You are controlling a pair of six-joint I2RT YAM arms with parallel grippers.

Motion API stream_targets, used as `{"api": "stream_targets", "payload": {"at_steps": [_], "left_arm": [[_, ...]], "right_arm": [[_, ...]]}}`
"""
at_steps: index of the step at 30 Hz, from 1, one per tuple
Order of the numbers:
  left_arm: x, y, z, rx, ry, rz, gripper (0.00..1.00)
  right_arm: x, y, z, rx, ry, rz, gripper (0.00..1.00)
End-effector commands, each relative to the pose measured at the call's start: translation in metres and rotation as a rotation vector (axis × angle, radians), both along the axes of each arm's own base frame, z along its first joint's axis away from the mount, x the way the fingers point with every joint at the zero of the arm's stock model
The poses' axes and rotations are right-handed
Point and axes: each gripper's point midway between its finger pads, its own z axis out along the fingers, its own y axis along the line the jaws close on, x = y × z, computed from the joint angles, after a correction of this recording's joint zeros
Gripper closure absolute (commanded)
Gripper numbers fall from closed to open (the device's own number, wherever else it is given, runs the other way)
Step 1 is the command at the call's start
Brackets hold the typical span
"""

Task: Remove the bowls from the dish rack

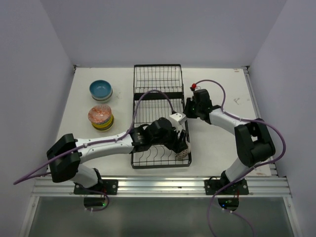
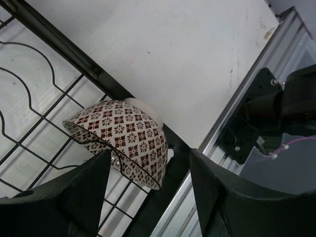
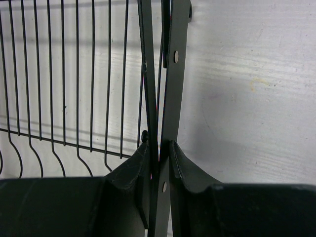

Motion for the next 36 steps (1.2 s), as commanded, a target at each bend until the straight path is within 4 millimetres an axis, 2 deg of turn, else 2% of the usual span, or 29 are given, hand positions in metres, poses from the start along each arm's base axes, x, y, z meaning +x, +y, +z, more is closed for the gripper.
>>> {"api": "stream_targets", "payload": {"at_steps": [1,5,8,11,12,13,15,20,24,29,34,36], "left_arm": [[0.006,-0.012,-0.007,0.003,0.003,0.017,0.32],[0.003,-0.014,-0.016,0.025,0.028,0.013,0.32],[-0.003,-0.023,-0.015,-0.04,0.057,-0.009,0.32],[-0.013,-0.031,-0.014,-0.132,0.097,-0.036,0.37],[-0.012,-0.037,-0.003,-0.193,0.085,-0.047,0.45],[-0.018,-0.034,-0.009,-0.201,0.106,-0.055,0.51],[-0.018,-0.036,-0.003,-0.243,0.098,-0.059,0.66],[-0.022,-0.031,-0.014,-0.232,0.111,-0.061,0.82],[-0.026,-0.029,-0.009,-0.254,0.097,-0.087,1.0],[-0.033,-0.023,-0.003,-0.257,0.03,-0.16,1.0],[-0.04,-0.015,-0.009,-0.227,-0.038,-0.235,1.0],[-0.041,-0.013,-0.002,-0.251,-0.07,-0.243,1.0]], "right_arm": [[-0.012,-0.01,-0.028,-0.03,0.106,-0.02,1.0],[-0.013,-0.009,-0.031,-0.027,0.112,-0.019,1.0],[-0.014,-0.008,-0.033,-0.023,0.117,-0.017,1.0],[-0.015,-0.008,-0.035,-0.022,0.123,-0.018,1.0],[-0.015,-0.009,-0.035,-0.023,0.124,-0.017,1.0],[-0.015,-0.008,-0.035,-0.022,0.124,-0.018,1.0],[-0.015,-0.009,-0.036,-0.022,0.126,-0.019,1.0],[-0.016,-0.011,-0.037,-0.024,0.13,-0.022,1.0],[-0.015,-0.012,-0.038,-0.033,0.129,-0.024,1.0],[-0.015,-0.015,-0.038,-0.04,0.13,-0.029,1.0],[-0.015,-0.018,-0.038,-0.051,0.132,-0.034,1.0],[-0.015,-0.02,-0.039,-0.055,0.134,-0.038,1.0]]}}
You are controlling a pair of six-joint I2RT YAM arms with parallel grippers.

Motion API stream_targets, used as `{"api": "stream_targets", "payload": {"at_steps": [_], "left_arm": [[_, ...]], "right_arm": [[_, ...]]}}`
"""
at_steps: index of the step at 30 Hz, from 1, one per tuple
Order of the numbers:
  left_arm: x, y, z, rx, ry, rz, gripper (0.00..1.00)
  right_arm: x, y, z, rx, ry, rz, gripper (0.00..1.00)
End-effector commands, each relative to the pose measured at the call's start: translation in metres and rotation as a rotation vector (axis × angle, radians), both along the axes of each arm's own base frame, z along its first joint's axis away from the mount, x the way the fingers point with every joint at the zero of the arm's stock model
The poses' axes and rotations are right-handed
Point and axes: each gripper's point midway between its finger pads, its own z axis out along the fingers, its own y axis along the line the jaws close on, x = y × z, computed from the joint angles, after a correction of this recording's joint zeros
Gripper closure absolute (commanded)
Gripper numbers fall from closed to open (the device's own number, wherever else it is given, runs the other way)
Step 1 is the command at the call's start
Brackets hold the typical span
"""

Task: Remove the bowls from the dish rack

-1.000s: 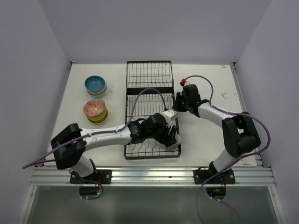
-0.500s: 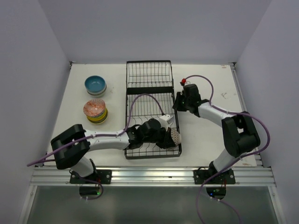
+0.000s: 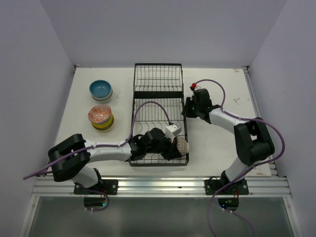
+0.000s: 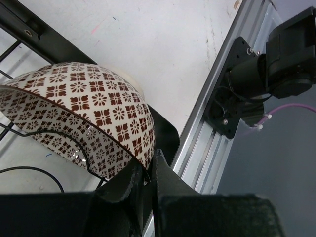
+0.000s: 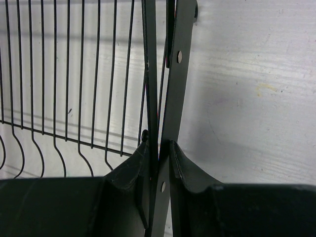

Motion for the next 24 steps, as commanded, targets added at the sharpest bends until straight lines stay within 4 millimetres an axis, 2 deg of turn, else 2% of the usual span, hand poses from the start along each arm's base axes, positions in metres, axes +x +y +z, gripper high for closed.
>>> {"api": "stream_targets", "payload": {"at_steps": [1,2,4,5,10,11,12,14,19,24], "left_arm": [[-0.005,-0.006,0.046,-0.159,-0.162,-0.096,1.0],[-0.005,-0.006,0.057,-0.203,-0.186,-0.094,1.0],[-0.007,-0.001,0.057,-0.228,-0.187,-0.082,1.0],[-0.005,-0.002,0.068,-0.269,-0.204,-0.069,1.0],[0.002,0.007,0.089,-0.39,-0.188,0.045,1.0],[0.002,0.008,0.1,-0.435,-0.194,0.058,1.0],[0.003,0.012,0.096,-0.437,-0.18,0.079,1.0],[0.009,0.016,0.107,-0.489,-0.162,0.141,1.0],[0.02,0.025,0.114,-0.558,-0.09,0.261,1.0],[0.03,0.032,0.13,-0.651,-0.033,0.356,1.0]], "right_arm": [[-0.018,-0.022,-0.038,-0.074,0.135,-0.045,1.0],[-0.019,-0.023,-0.038,-0.076,0.137,-0.044,1.0],[-0.018,-0.024,-0.038,-0.079,0.134,-0.049,1.0],[-0.018,-0.025,-0.039,-0.082,0.135,-0.049,1.0],[-0.019,-0.027,-0.04,-0.088,0.139,-0.05,1.0],[-0.018,-0.027,-0.04,-0.086,0.138,-0.052,1.0],[-0.018,-0.027,-0.041,-0.087,0.139,-0.052,1.0],[-0.019,-0.027,-0.042,-0.088,0.142,-0.052,1.0],[-0.019,-0.028,-0.041,-0.09,0.141,-0.054,1.0],[-0.019,-0.031,-0.042,-0.096,0.143,-0.06,1.0]]}}
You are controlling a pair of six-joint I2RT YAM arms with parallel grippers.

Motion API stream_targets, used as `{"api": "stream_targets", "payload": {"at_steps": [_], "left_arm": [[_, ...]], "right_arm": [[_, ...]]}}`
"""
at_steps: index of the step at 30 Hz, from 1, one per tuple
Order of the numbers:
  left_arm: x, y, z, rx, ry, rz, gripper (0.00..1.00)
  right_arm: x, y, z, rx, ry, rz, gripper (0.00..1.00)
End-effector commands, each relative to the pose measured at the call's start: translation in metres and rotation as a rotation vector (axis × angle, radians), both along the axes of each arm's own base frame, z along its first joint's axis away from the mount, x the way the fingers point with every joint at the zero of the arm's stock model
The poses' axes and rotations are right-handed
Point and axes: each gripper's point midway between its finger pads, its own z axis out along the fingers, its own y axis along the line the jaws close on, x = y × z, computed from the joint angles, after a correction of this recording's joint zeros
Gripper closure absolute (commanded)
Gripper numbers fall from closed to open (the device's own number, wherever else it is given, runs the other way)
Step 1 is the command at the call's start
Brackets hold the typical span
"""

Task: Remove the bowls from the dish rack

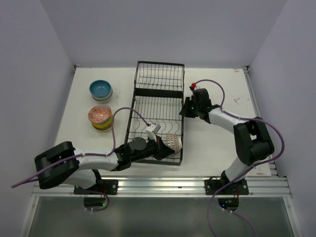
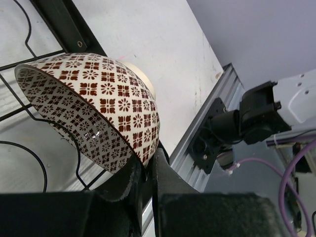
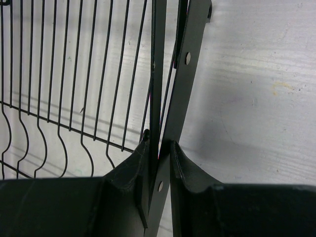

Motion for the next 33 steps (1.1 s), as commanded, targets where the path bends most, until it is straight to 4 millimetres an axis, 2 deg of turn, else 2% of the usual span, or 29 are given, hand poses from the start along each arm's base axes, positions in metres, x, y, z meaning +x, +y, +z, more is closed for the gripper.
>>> {"api": "stream_targets", "payload": {"at_steps": [1,3,7,15,16,17,18,20,26,28,31,33], "left_arm": [[0.02,-0.003,0.115,-0.403,-0.104,0.121,1.0],[0.022,0.0,0.123,-0.441,-0.098,0.138,1.0],[0.029,0.009,0.124,-0.474,-0.055,0.198,1.0],[0.041,0.034,0.093,-0.454,0.047,0.35,1.0],[0.042,0.034,0.093,-0.453,0.047,0.355,1.0],[0.044,0.033,0.086,-0.414,0.058,0.365,1.0],[0.046,0.029,0.092,-0.407,0.046,0.365,1.0],[0.049,0.028,0.087,-0.373,0.049,0.38,1.0],[0.053,0.031,0.081,-0.411,0.116,0.428,1.0],[0.054,0.03,0.082,-0.424,0.121,0.431,1.0],[0.055,0.022,0.098,-0.429,0.074,0.402,1.0],[0.056,0.015,0.12,-0.441,0.007,0.363,1.0]], "right_arm": [[-0.018,-0.038,-0.043,-0.139,0.125,-0.052,1.0],[-0.018,-0.039,-0.043,-0.14,0.124,-0.054,1.0],[-0.018,-0.041,-0.043,-0.144,0.123,-0.059,1.0],[-0.019,-0.042,-0.043,-0.144,0.123,-0.058,1.0],[-0.019,-0.042,-0.044,-0.143,0.125,-0.058,1.0],[-0.02,-0.042,-0.045,-0.142,0.129,-0.058,1.0],[-0.019,-0.042,-0.044,-0.143,0.127,-0.058,1.0],[-0.02,-0.042,-0.045,-0.143,0.13,-0.057,1.0],[-0.021,-0.043,-0.045,-0.15,0.129,-0.058,1.0],[-0.021,-0.042,-0.045,-0.15,0.129,-0.055,1.0],[-0.021,-0.043,-0.046,-0.15,0.132,-0.057,1.0],[-0.021,-0.042,-0.046,-0.149,0.131,-0.056,1.0]]}}
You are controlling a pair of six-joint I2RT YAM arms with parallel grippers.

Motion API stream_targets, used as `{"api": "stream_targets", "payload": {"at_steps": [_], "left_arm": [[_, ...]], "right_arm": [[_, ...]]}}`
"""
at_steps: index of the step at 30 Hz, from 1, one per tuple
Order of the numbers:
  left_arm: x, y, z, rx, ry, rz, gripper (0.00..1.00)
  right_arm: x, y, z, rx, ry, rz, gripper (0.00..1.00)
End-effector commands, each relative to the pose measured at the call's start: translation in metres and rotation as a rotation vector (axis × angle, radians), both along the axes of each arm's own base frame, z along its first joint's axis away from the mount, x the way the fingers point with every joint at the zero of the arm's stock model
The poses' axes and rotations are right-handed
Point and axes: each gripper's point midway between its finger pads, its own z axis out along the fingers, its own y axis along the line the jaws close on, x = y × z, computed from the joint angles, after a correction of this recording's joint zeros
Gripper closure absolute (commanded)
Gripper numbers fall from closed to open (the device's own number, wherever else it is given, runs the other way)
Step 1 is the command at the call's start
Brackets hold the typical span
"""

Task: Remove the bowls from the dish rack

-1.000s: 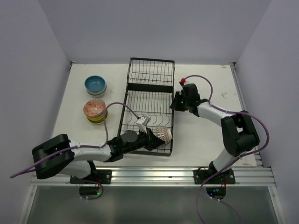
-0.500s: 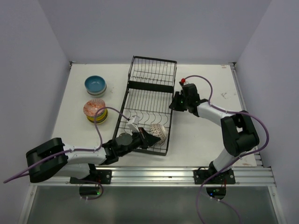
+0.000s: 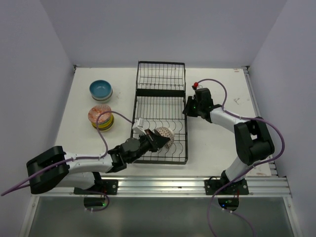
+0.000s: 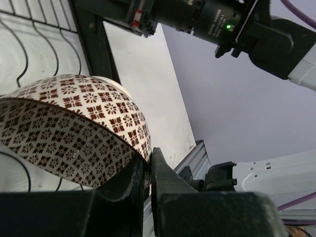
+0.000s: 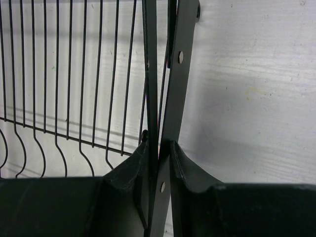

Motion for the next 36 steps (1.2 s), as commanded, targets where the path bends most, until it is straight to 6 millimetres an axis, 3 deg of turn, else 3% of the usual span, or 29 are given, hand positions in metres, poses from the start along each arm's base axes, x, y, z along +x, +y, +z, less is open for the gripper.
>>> {"api": "stream_targets", "payload": {"at_steps": [1,5,6,8,11,13,14,15,16,17,18,19,20,21,22,24,26,27,29,30,33,34,36], "left_arm": [[0.014,-0.015,0.091,-0.16,-0.198,0.014,1.0],[0.019,-0.02,0.126,-0.043,-0.34,-0.018,1.0],[0.025,-0.018,0.151,-0.006,-0.426,-0.004,1.0],[0.032,-0.007,0.152,0.145,-0.472,0.01,1.0],[0.051,0.019,0.176,0.282,-0.49,0.058,1.0],[0.079,0.057,0.183,0.414,-0.475,0.13,1.0],[0.09,0.074,0.176,0.497,-0.436,0.166,1.0],[0.113,0.108,0.17,0.588,-0.387,0.258,1.0],[0.123,0.129,0.149,0.697,-0.307,0.267,1.0],[0.134,0.145,0.156,0.726,-0.292,0.3,1.0],[0.153,0.18,0.155,0.787,-0.264,0.351,1.0],[0.163,0.195,0.135,0.86,-0.191,0.342,1.0],[0.173,0.205,0.147,0.868,-0.187,0.356,1.0],[0.186,0.23,0.141,0.909,-0.144,0.383,1.0],[0.197,0.241,0.12,0.971,-0.069,0.37,1.0],[0.22,0.26,0.119,1.084,-0.024,0.404,1.0],[0.234,0.264,0.118,1.158,-0.004,0.389,1.0],[0.253,0.262,0.119,1.187,0.005,0.386,1.0],[0.26,0.265,0.106,1.254,0.068,0.348,1.0],[0.276,0.264,0.105,1.282,0.068,0.339,1.0],[0.289,0.273,0.088,1.385,0.136,0.33,1.0],[0.293,0.274,0.099,1.388,0.124,0.34,1.0],[0.302,0.281,0.089,1.431,0.157,0.34,1.0]], "right_arm": [[-0.028,-0.029,-0.045,-0.121,0.147,-0.03,1.0],[-0.029,-0.029,-0.045,-0.115,0.149,-0.028,1.0],[-0.029,-0.028,-0.044,-0.113,0.147,-0.026,1.0],[-0.029,-0.027,-0.045,-0.106,0.147,-0.024,1.0],[-0.03,-0.027,-0.045,-0.101,0.148,-0.025,1.0],[-0.031,-0.025,-0.046,-0.096,0.148,-0.022,1.0],[-0.03,-0.026,-0.046,-0.095,0.148,-0.025,1.0],[-0.032,-0.025,-0.048,-0.089,0.155,-0.022,1.0],[-0.032,-0.024,-0.048,-0.085,0.152,-0.02,1.0],[-0.032,-0.023,-0.049,-0.079,0.155,-0.02,1.0],[-0.032,-0.022,-0.049,-0.073,0.157,-0.019,1.0],[-0.033,-0.021,-0.049,-0.066,0.157,-0.013,1.0],[-0.032,-0.02,-0.049,-0.064,0.157,-0.013,1.0],[-0.032,-0.019,-0.048,-0.06,0.155,-0.011,1.0],[-0.033,-0.019,-0.048,-0.057,0.156,-0.009,1.0],[-0.033,-0.018,-0.048,-0.052,0.156,-0.006,1.0],[-0.034,-0.016,-0.049,-0.044,0.159,-0.001,1.0],[-0.035,-0.016,-0.05,-0.044,0.165,-0.001,1.0],[-0.036,-0.016,-0.048,-0.038,0.163,0.001,1.0],[-0.036,-0.015,-0.049,-0.035,0.164,0.002,1.0],[-0.036,-0.015,-0.048,-0.035,0.162,0.003,1.0],[-0.036,-0.015,-0.048,-0.035,0.16,0.003,1.0],[-0.036,-0.015,-0.048,-0.036,0.161,0.006,1.0]]}}
